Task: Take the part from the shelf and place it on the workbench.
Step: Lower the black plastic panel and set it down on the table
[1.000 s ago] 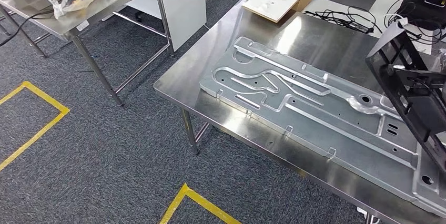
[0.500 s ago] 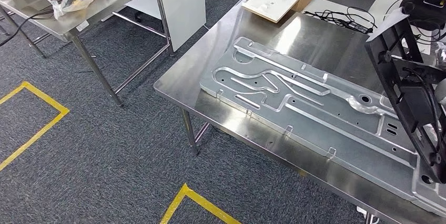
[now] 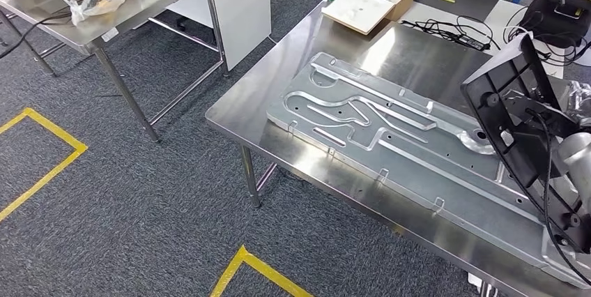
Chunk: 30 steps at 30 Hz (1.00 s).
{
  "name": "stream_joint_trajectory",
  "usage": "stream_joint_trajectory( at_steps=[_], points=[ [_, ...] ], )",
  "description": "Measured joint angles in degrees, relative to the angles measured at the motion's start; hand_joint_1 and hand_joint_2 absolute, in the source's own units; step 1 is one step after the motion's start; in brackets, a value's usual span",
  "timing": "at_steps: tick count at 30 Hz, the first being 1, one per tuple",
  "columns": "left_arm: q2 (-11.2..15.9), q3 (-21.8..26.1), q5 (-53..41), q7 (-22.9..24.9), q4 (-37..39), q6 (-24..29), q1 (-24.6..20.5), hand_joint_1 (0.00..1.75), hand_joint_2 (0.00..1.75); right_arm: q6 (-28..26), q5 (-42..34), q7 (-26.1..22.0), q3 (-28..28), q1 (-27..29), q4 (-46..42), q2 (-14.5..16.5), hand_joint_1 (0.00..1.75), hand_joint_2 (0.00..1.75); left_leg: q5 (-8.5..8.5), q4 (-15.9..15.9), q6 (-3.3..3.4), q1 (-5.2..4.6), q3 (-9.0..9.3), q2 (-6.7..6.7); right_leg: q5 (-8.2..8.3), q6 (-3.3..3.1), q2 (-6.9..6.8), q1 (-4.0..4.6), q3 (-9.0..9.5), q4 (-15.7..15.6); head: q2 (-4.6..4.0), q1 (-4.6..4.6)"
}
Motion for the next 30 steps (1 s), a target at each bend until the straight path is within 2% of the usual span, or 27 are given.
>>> stream_joint_trajectory(
  at_steps=[11, 14, 16, 20, 22, 26, 30],
  points=[
    [0.04, -0.02, -0.2, 0.73, 0.0, -0.28, -0.06, 0.0, 0.0, 2.56, 4.03, 1.12, -0.69, 2.22, 1.33, 2.44, 0.0, 0.0, -0.07, 0.0, 0.05, 0.25, 0.21, -0.24, 0.0, 0.0, -0.18, 0.23, 0.52, -0.41, 0.0, 0.01],
    [0.05, -0.02, -0.42, 0.25, 0.0, -0.68, -0.06, 0.0, 0.0, 6.16, 6.1, 0.54, -0.69, 2.16, 1.61, 2.92, 0.0, 0.0, -0.08, 0.01, 0.06, 0.23, 0.36, -0.26, 0.0, 0.0, -0.19, 0.23, 0.53, -0.45, 0.0, 0.01],
    [0.11, -0.02, -0.64, -0.39, 0.0, -1.26, 0.05, 0.0, 0.0, 12.99, 8.69, -2.49, -0.52, 0.95, 1.88, 2.53, 0.0, 0.0, -0.08, 0.02, 0.06, 0.17, 0.42, -0.28, 0.01, 0.03, -0.22, 0.19, 0.5, -0.46, 0.0, 0.01],
    [0.73, -0.07, -1.09, -0.97, 0.0, -2.65, 0.28, 0.0, 0.0, 37.15, 19.01, -15.38, 4.46, -6.64, 2.78, -0.38, 0.0, 0.0, 0.06, 0.05, 0.24, -0.21, 0.08, -0.48, 0.07, 0.14, -0.4, -0.2, 0.09, -0.34, 0.0, -0.01],
    [1.08, -0.08, -1.19, -0.99, 0.0, -3.08, 0.42, 0.0, 0.0, 45.77, 23.44, -21.38, 8.74, -12.27, 3.28, -1.92, 0.0, 0.0, 0.15, 0.05, 0.35, -0.44, -0.2, -0.57, 0.08, 0.18, -0.49, -0.41, -0.26, -0.2, 0.0, -0.01],
    [1.74, -0.08, -1.2, -0.98, 0.0, -3.75, 0.63, 0.0, 0.0, 54.9, 29.76, -30.5, 17.63, -22.79, 3.63, -3.36, 0.0, 0.0, 0.17, 0.04, 0.38, -0.62, -0.41, -0.37, 0.1, 0.21, -0.25, -0.64, -0.6, -0.03, 0.0, -0.01],
    [2.11, -0.08, -1.2, -0.98, 0.0, -4.18, 0.5, 0.0, 0.0, 58.84, 32.6, -35.47, 24.56, -29.08, 3.64, -3.5, 0.0, 0.0, 0.17, 0.03, 0.38, -0.63, -0.39, -0.31, 0.11, 0.22, -0.24, -0.63, -0.63, -0.02, 0.0, -0.01]
  ],
)
